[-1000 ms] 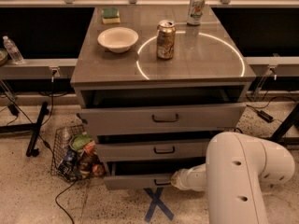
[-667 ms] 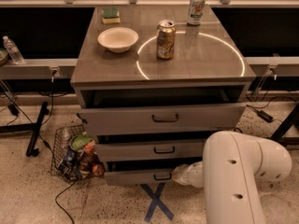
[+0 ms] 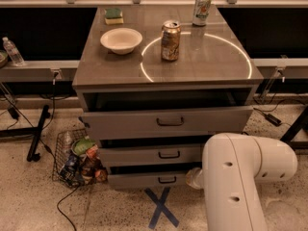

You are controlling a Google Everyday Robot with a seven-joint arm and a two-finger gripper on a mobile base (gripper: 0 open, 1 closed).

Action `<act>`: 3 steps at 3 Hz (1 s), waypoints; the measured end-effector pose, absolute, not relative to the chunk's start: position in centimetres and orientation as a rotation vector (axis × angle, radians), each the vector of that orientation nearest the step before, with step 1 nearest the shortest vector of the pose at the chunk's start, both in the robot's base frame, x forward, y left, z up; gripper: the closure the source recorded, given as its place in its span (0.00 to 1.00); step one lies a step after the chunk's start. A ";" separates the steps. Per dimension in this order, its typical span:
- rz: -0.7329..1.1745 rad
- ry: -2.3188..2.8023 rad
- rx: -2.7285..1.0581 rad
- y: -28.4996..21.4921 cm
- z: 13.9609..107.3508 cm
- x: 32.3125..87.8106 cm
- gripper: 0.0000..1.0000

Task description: Close bottom drawer

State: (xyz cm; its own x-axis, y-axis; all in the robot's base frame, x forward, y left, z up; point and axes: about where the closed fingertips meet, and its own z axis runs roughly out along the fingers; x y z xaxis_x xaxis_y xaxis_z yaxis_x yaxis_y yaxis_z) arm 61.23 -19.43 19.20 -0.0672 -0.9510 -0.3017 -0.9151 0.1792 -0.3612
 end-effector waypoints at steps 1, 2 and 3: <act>-0.081 2.044 -1.723 -20.7 18.5 59.4 1.00; -0.020 2.082 -1.637 -21.7 19.6 56.1 1.00; 0.050 2.070 -1.495 -22.3 24.4 51.2 1.00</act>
Offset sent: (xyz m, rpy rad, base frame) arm -0.0853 -0.0689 0.0294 0.1901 0.0680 -0.1796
